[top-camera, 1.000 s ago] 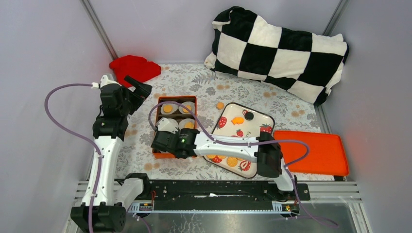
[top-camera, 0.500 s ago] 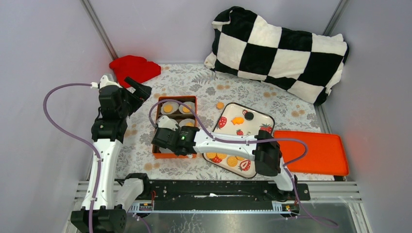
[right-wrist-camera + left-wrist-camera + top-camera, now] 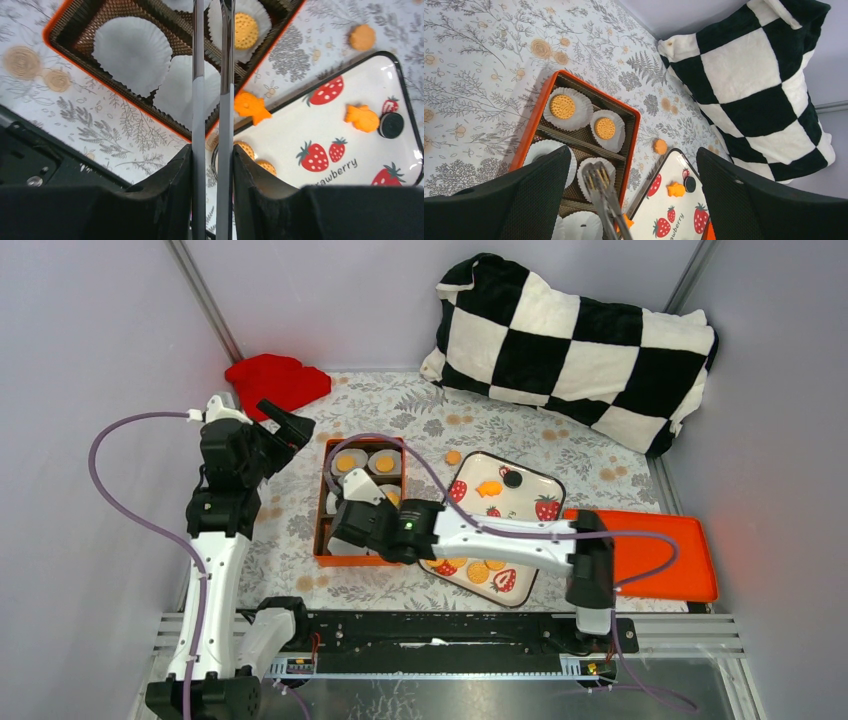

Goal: Pack the cookies

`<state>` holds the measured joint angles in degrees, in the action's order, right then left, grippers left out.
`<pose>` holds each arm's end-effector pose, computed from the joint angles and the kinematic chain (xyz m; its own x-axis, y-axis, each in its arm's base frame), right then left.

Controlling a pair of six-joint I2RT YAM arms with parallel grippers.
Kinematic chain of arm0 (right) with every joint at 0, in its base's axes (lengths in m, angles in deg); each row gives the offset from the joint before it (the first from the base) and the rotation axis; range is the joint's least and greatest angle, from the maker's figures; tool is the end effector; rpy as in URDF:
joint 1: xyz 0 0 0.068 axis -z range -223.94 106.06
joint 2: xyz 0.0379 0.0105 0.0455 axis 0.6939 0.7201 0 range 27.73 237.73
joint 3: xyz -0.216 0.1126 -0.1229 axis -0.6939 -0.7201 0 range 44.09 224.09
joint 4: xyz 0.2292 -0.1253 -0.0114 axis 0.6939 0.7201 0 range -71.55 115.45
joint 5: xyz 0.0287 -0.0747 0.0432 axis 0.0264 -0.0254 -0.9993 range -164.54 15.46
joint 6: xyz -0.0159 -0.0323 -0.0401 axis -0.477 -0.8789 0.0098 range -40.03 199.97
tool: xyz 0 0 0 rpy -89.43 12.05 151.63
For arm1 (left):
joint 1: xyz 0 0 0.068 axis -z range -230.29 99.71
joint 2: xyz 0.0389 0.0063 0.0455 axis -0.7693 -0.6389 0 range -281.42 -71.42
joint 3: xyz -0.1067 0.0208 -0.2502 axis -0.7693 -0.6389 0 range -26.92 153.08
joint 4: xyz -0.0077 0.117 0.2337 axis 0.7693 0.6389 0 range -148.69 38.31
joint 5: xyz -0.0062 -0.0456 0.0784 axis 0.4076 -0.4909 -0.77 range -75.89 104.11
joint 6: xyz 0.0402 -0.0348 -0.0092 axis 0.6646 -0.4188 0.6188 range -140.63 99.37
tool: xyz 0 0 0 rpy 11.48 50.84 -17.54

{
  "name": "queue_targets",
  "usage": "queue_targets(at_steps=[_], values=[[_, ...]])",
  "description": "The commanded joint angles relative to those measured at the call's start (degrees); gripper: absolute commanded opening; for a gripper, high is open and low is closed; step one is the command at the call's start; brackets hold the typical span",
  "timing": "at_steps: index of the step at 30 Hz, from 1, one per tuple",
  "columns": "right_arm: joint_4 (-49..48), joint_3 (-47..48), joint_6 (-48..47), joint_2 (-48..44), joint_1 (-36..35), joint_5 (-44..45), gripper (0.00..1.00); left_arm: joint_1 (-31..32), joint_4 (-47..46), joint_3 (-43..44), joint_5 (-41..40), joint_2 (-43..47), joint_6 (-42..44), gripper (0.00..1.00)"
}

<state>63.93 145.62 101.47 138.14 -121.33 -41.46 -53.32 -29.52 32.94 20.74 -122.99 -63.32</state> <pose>0.1115 0.4094 0.2981 -0.4392 -0.5570 -0.7048 -0.6312 0.7496 -0.1990 0.1919 0.0061 0.3760 -0.2991 -0.6903 -0.6588 -0.2007 0.7204 -0.6638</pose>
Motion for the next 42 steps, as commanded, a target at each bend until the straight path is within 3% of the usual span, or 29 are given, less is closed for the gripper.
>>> queue_targets(at_steps=[1,7,10,18,26,42], values=[[-1.2,-2.2,2.4,-11.8,-2.2,6.5,0.26,-0.4,-3.2,-1.2,2.4,1.4,0.9,0.99],[15.2,-8.3,16.2,-19.0,-2.8,14.5,0.32,-0.2,-4.7,-1.8,5.3,0.9,1.0,0.99],[21.1,-17.6,24.8,-23.7,-2.8,14.8,0.36,0.4,-4.8,-2.2,5.8,0.6,1.5,0.99],[20.2,-33.5,34.4,-32.7,-3.8,4.6,0.37,2.8,-5.1,-3.0,5.1,-0.2,1.4,0.99],[20.5,-35.3,37.8,-34.2,-9.2,0.2,0.42,4.8,-4.6,-3.6,5.8,0.5,0.7,0.99],[21.7,-35.4,44.4,-26.5,-19.0,-6.7,0.49,6.6,-3.7,-6.5,7.5,3.0,-1.6,0.99]])
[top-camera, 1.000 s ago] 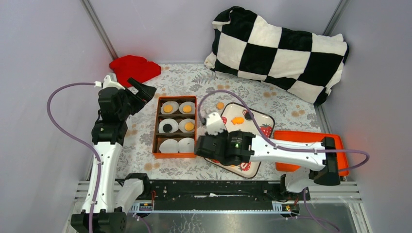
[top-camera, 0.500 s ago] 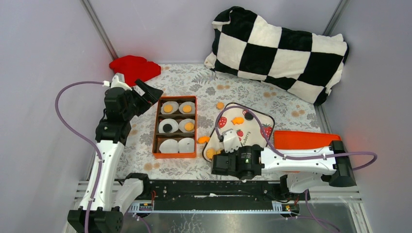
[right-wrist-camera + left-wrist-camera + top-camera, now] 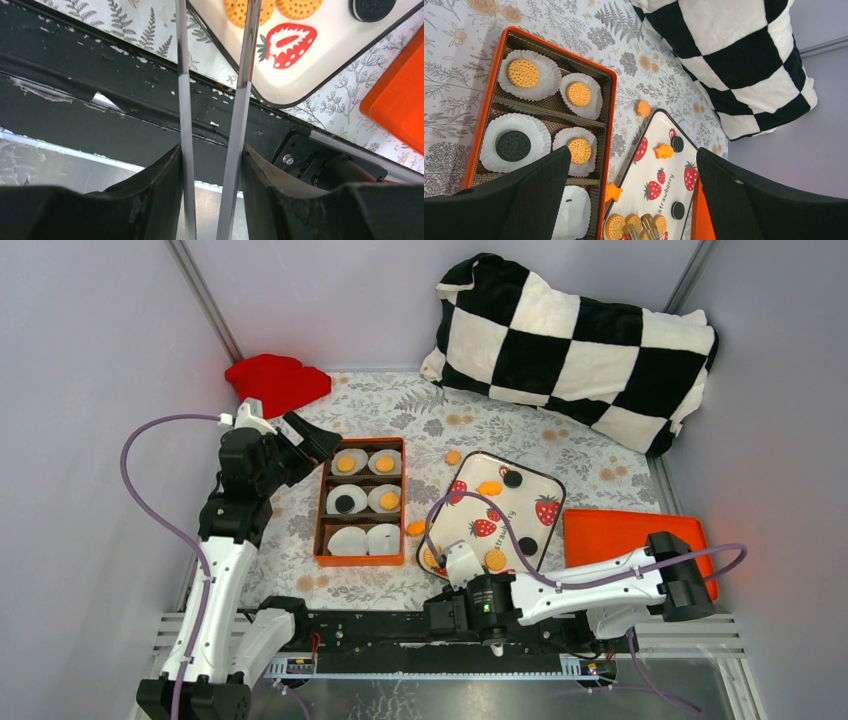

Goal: Pack the cookies

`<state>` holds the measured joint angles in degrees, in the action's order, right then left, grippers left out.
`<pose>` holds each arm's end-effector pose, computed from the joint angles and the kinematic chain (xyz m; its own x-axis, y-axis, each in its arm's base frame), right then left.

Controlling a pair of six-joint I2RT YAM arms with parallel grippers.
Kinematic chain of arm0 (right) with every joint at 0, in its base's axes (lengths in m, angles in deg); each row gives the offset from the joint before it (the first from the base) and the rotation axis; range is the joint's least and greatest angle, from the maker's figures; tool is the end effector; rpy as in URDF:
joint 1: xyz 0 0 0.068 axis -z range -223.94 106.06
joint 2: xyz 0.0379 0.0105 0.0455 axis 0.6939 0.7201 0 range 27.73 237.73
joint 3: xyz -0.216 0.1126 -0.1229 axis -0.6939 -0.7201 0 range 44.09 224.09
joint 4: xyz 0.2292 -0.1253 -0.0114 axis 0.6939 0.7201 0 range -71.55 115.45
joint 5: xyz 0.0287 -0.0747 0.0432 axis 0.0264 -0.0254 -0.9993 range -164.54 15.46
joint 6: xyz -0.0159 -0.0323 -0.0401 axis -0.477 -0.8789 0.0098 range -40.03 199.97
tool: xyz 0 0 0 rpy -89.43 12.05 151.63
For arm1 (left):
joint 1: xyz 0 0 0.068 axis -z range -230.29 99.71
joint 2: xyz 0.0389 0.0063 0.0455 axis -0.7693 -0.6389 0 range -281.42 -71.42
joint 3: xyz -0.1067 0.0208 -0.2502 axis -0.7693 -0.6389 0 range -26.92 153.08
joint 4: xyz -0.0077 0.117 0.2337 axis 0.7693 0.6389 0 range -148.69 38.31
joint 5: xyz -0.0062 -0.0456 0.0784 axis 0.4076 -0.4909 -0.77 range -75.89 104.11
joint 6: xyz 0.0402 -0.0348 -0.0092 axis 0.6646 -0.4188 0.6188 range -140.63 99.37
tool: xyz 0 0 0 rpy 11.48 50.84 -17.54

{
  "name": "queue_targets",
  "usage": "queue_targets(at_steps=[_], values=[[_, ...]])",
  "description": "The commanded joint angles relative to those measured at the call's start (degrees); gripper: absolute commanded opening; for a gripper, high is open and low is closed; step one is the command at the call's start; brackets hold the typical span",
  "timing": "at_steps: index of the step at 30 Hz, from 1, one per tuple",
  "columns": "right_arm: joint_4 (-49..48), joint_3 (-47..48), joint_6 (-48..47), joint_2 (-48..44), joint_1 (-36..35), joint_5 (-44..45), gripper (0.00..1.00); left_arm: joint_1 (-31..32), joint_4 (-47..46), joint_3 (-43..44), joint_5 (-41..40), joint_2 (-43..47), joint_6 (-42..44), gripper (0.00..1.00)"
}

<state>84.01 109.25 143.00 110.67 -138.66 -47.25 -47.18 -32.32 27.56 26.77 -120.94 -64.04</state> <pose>-0.0044 0.2519 0.2529 -0.7562 -0.4668 -0.4586 -0.4766 0.8731 -0.1029 0.1881 -0.0179 0.3556 -0.4412 -0.6476 -0.6213 -0.0641 0.7132 -0.6980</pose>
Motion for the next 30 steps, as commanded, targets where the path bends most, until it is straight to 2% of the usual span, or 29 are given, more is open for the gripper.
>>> queue_targets(at_steps=[1,13,17,21,24,27,30], values=[[1.9,1.0,2.9,1.2,-1.9,-1.1,0.49,0.6,-0.9,-1.1,1.4,1.0,-1.0,0.99],[10.5,-0.6,10.1,-1.5,-2.7,-2.3,0.49,0.6,-0.9,-1.3,2.2,1.8,-1.3,0.99],[9.9,-1.4,9.3,-2.5,-2.7,-0.7,0.49,0.6,-1.0,-1.4,2.1,1.9,-1.1,0.99],[10.1,1.9,6.9,1.1,-2.6,1.9,0.55,0.6,-1.3,-1.9,2.1,1.9,-1.0,0.99],[11.2,3.3,6.3,4.3,-2.6,2.2,0.55,0.6,-1.3,-2.1,2.1,2.1,-0.9,0.99],[10.6,3.3,6.2,5.4,-2.6,1.9,0.53,0.6,-1.3,-2.5,2.1,2.1,-1.0,0.99],[10.0,3.1,6.5,4.6,-2.6,2.4,0.44,0.6,-1.6,-2.9,2.3,2.1,-1.0,0.99]])
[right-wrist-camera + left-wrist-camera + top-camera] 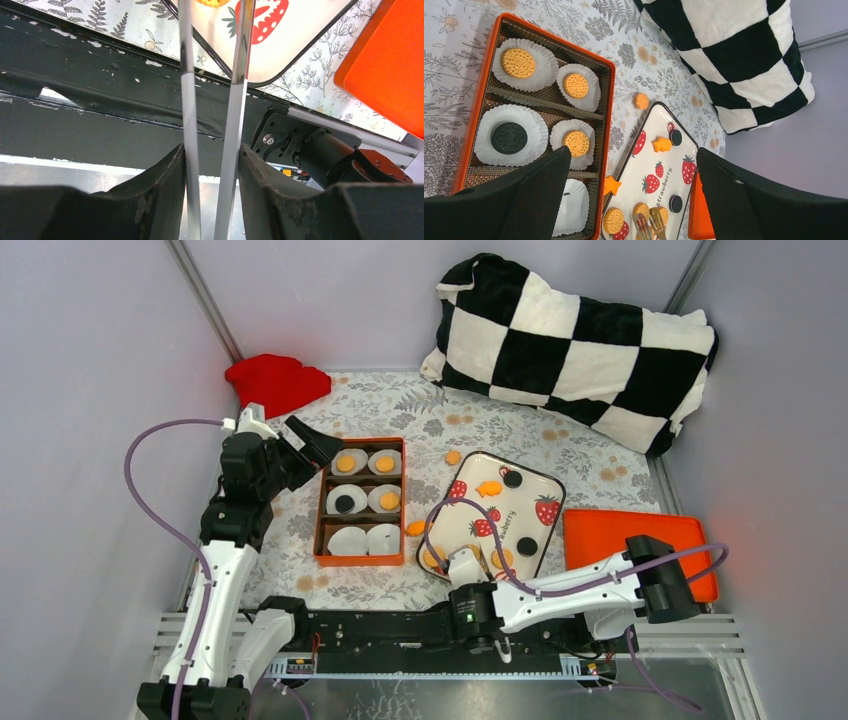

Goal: Pack the cookies

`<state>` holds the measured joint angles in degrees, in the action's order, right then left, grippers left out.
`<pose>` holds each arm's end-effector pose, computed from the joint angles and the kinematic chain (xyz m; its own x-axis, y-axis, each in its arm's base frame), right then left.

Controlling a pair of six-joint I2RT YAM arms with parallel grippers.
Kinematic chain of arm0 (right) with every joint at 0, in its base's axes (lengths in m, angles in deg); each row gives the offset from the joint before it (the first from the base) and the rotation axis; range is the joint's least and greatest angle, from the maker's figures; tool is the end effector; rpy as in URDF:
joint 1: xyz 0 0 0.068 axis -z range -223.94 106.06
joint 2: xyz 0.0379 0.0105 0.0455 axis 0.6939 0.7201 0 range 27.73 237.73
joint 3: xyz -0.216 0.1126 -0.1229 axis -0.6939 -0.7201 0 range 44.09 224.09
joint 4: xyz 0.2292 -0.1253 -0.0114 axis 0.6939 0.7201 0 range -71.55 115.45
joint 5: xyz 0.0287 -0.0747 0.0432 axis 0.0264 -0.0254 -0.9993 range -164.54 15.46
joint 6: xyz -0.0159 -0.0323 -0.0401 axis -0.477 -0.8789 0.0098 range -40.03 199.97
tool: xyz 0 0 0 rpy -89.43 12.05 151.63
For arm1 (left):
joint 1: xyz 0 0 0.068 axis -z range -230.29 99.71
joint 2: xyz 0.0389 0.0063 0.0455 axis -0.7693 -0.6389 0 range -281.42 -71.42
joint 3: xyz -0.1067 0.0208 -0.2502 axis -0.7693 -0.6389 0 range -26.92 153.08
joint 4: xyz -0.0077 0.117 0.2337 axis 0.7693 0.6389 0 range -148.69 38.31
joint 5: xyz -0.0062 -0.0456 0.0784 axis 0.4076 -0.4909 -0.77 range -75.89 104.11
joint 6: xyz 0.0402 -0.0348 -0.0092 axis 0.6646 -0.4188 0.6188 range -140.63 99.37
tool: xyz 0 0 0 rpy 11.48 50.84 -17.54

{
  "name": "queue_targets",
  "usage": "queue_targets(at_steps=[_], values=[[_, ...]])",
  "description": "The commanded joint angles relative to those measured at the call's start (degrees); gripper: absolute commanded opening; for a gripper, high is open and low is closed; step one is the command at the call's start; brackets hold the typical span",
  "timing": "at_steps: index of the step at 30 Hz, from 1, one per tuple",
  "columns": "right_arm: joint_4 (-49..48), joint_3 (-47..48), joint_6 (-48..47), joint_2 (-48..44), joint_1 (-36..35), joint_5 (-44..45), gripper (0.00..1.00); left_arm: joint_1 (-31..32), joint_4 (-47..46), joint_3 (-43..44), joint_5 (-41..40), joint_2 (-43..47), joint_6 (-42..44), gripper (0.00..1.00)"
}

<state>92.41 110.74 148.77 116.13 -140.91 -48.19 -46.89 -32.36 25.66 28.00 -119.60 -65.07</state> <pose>-0.0149 0.2520 0.2370 -0.7806 -0.4994 -0.3759 -0.4324 0.8657 -0.2522 0.1836 -0.0194 0.3483 -0.4622 -0.6535 -0.5995 -0.0612 0.6979 -0.7136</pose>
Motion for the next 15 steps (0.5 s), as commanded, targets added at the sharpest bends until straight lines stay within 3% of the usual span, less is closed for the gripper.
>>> queue_targets(at_steps=[1,7,15], values=[[1.9,1.7,1.1,-1.2,-0.3,3.8,0.42,0.3,-1.5,-1.0,1.1,0.8,0.1,0.99],[7.5,7.6,1.4,-0.7,-0.2,10.3,0.16,0.3,-1.5,0.8,0.9,0.6,-0.1,0.99],[9.6,26.7,-8.7,8.2,2.1,21.3,0.15,-0.3,0.9,7.1,-2.6,-5.8,-1.2,0.99]])
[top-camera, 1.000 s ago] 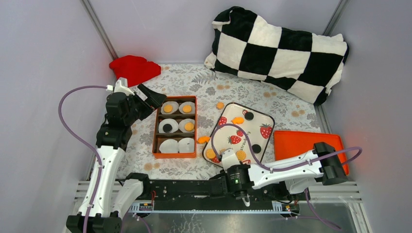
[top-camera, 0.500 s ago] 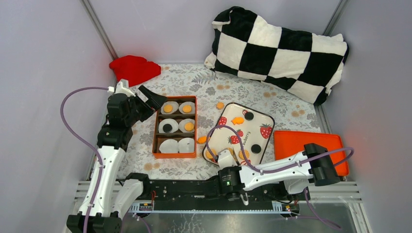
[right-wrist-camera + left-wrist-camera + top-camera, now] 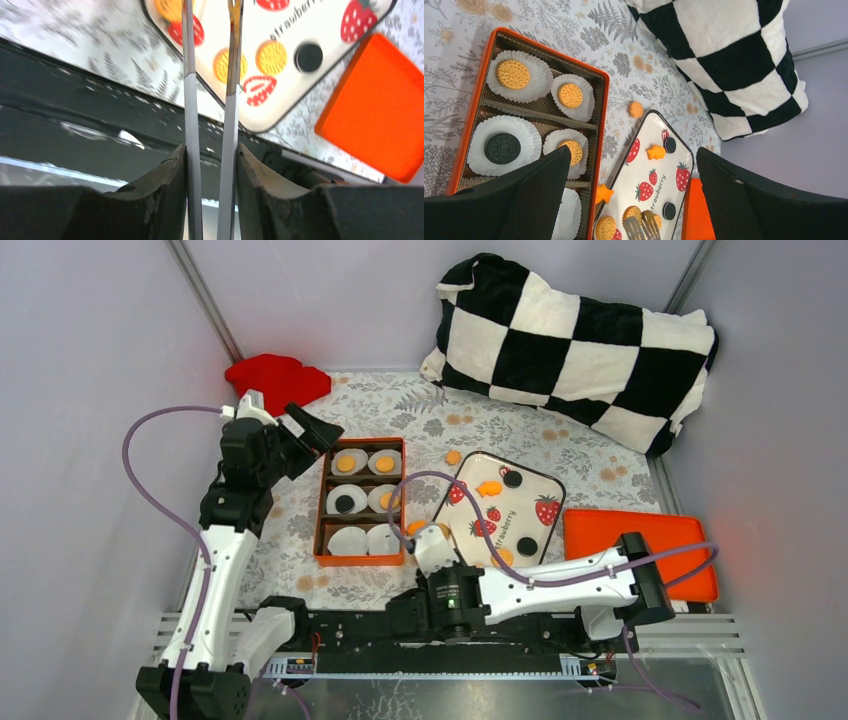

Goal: Pack the cookies

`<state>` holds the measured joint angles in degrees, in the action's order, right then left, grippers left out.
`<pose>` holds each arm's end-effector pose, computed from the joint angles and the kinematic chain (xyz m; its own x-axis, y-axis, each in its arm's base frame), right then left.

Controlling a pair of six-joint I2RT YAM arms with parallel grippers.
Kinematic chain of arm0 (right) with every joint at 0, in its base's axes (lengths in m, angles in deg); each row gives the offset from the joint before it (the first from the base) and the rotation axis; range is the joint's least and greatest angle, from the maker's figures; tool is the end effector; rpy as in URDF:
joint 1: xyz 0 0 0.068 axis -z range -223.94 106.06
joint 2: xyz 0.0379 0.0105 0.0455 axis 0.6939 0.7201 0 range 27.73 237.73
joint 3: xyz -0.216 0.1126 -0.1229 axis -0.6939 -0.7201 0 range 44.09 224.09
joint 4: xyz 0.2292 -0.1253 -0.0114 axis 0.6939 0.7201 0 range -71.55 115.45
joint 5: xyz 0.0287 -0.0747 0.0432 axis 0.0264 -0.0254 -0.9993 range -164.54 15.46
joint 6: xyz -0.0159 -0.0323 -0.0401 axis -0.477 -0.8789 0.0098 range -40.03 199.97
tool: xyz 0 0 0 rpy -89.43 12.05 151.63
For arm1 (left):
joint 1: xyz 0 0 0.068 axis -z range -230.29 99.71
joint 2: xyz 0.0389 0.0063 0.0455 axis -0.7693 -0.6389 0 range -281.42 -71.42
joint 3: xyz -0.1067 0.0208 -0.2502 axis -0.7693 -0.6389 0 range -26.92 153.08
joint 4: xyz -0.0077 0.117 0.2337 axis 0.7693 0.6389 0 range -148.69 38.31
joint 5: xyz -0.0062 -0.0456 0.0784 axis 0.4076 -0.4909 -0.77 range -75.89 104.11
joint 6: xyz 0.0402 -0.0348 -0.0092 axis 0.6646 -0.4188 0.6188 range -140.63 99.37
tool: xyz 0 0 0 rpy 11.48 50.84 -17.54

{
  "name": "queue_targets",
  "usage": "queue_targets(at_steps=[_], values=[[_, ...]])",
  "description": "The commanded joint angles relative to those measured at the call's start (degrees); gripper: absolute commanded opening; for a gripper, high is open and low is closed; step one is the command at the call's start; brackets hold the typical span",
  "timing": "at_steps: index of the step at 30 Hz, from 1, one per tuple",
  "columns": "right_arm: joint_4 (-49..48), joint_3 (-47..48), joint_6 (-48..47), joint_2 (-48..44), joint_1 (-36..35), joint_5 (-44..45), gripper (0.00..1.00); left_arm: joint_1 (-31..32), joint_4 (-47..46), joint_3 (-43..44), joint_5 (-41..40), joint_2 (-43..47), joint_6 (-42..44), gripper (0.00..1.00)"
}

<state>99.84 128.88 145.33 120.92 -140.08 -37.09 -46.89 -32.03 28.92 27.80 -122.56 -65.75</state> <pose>-0.0091 0.2869 0.2984 -0.6730 -0.4896 -0.5543 -0.4265 0.8693 -0.2500 0.1935 -0.0198 0.3583 -0.4595 -0.6624 -0.5916 -0.0693 0.6908 -0.7197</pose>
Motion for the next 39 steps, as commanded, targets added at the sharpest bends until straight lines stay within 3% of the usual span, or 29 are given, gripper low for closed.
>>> queue_targets(at_steps=[1,5,9,14,31,35,39], values=[[1.7,10.6,-6.9,4.3,1.5,11.3,0.15,-0.7,0.9,4.3,-3.7,-3.4,-0.5,0.99],[-5.2,17.4,-17.3,7.4,2.4,12.7,0.17,-3.9,0.9,6.5,-4.6,-5.1,-0.7,0.99],[-16.6,20.7,-29.1,10.6,3.0,8.7,0.18,-5.7,0.9,7.8,-3.6,-6.3,-0.6,0.99],[-22.1,25.6,-36.5,17.3,4.9,4.7,0.19,-6.4,1.8,7.8,-4.0,-6.0,0.8,0.99],[-28.7,26.1,-42.5,24.2,8.1,-3.1,0.26,-6.9,2.7,6.9,-5.9,-4.3,3.5,0.99],[-27.3,25.8,-41.2,24.2,8.1,-4.2,0.46,-6.8,2.7,6.8,-5.8,-4.2,4.0,0.99],[-27.7,23.8,-40.2,22.4,8.0,-4.1,0.51,-6.8,2.2,6.5,-5.1,-3.7,4.0,0.99]])
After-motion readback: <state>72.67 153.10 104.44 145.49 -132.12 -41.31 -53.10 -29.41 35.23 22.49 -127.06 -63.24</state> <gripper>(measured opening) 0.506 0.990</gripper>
